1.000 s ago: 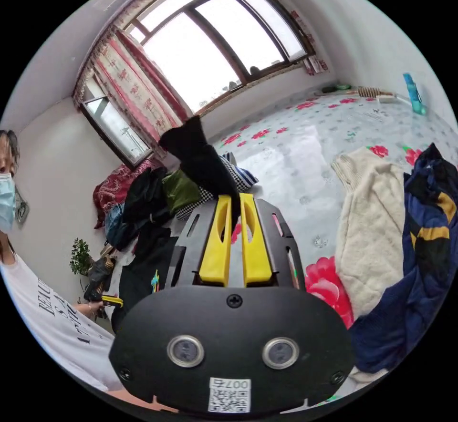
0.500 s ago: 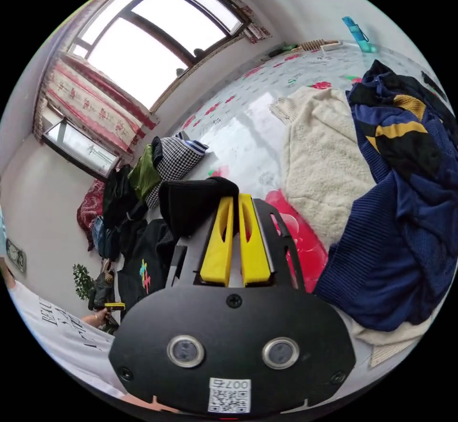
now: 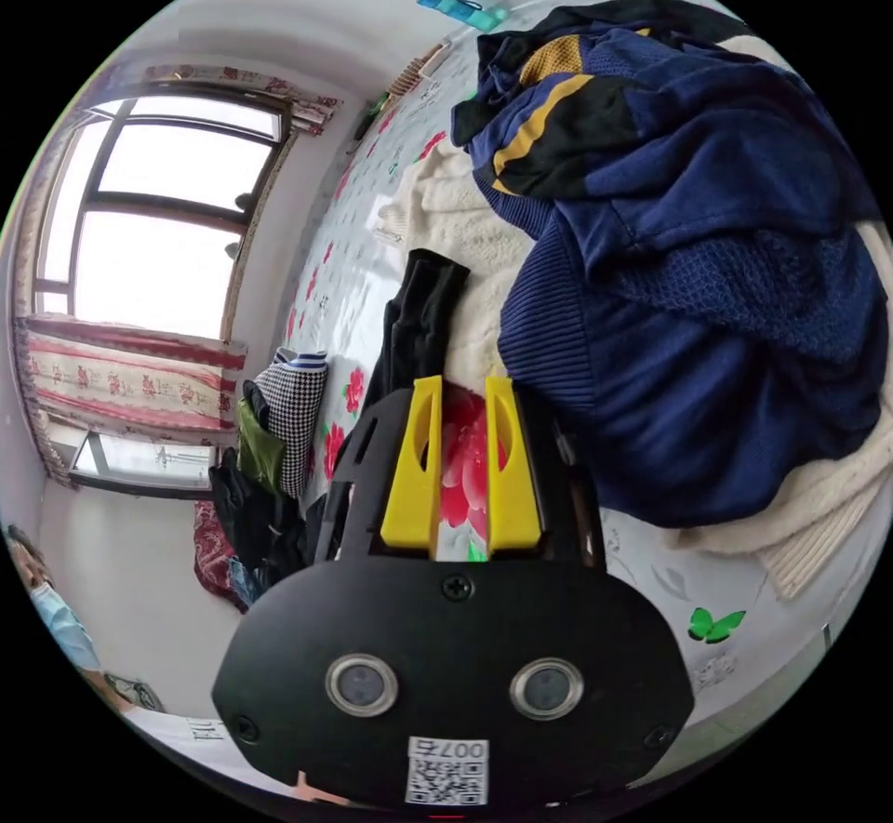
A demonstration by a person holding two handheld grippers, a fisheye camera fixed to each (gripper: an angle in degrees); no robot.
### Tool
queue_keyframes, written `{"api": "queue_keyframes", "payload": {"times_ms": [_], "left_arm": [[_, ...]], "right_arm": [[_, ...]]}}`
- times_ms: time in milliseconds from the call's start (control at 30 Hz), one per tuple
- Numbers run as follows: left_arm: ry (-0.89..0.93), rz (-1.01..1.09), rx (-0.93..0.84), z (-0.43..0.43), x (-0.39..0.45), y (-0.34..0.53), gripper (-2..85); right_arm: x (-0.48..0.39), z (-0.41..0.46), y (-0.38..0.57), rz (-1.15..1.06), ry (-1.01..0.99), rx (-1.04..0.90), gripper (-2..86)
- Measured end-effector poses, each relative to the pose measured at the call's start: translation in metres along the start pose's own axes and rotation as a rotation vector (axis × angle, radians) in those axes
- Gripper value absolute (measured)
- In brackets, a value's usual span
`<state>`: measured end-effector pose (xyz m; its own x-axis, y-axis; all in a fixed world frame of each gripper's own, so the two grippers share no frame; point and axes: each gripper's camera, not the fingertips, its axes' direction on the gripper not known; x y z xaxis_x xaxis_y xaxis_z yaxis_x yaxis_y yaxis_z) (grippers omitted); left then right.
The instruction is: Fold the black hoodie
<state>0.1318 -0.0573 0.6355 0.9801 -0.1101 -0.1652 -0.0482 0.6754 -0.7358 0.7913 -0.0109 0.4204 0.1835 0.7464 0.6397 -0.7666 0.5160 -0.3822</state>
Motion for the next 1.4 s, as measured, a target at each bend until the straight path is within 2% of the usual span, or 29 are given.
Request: {"api": "queue_keyframes", "payload": {"times_ms": [67, 167, 267, 433, 500, 600, 667, 733, 767, 833, 900, 1033, 1167, 1233, 1333, 1400], "left_arm": [[-0.010, -0.002, -0.002, -0.006, 0.000, 0.005, 6.5], [-0.003, 0.005, 0.147, -0.050, 0.009, 0.017, 2.4], [0.035, 0.195, 0.290, -0.105, 0.039, 0.006, 3.6], [0.144, 0.532, 0.388, -0.141, 0.110, -0.084, 6.3], [0.220, 0.687, 0.394, -0.142, 0.164, -0.140, 7.2], [0.234, 0.814, 0.344, -0.132, 0.237, -0.203, 7.5], [0.197, 0.852, 0.299, -0.120, 0.275, -0.233, 6.5], [0.053, 0.810, 0.194, -0.093, 0.302, -0.260, 3.2], [0.018, 0.801, 0.246, -0.092, 0.305, -0.263, 0.4], [0.014, 0.693, 0.299, -0.086, 0.302, -0.272, -0.4], [0.055, 0.675, 0.311, -0.078, 0.294, -0.271, -0.8], [0.075, 0.707, 0.348, -0.070, 0.284, -0.264, -0.9], [0.237, 0.581, 0.307, -0.073, 0.257, -0.267, -0.9], [0.327, 0.510, 0.365, -0.083, 0.235, -0.254, -0.9], [0.400, 0.457, 0.425, -0.098, 0.196, -0.215, -0.8], [0.393, 0.449, 0.448, -0.103, 0.163, -0.170, -0.8]], "right_arm": [[-0.010, 0.007, -0.006, -0.033, 0.004, -0.012, 7.3], [-0.035, 0.018, -0.017, -0.113, 0.029, -0.030, 8.3], [-0.059, 0.030, -0.025, -0.192, 0.147, -0.043, 8.4], [-0.053, 0.046, -0.039, -0.169, 0.276, -0.038, 3.2], [-0.050, 0.033, -0.042, -0.249, 0.145, -0.015, 1.1], [-0.035, -0.014, -0.036, -0.263, -0.067, 0.110, 0.2], [-0.019, -0.041, -0.022, -0.255, -0.131, 0.186, 0.0], [0.006, -0.049, -0.006, -0.178, -0.050, 0.181, -0.1], [0.028, -0.047, 0.006, -0.089, 0.020, 0.136, -0.1], [0.064, -0.048, 0.026, 0.027, -0.011, 0.124, -0.1], [0.100, -0.052, 0.044, 0.137, -0.161, 0.152, 0.1], [0.111, -0.050, 0.050, 0.143, -0.244, 0.227, 1.0], [0.097, -0.036, 0.035, 0.136, -0.198, 0.200, 1.5], [0.087, -0.034, 0.027, 0.140, -0.140, 0.169, 1.4], [0.068, -0.038, 0.018, 0.077, -0.130, 0.169, 1.0], [0.043, -0.044, 0.013, 0.000, -0.204, 0.196, 0.7]]}}
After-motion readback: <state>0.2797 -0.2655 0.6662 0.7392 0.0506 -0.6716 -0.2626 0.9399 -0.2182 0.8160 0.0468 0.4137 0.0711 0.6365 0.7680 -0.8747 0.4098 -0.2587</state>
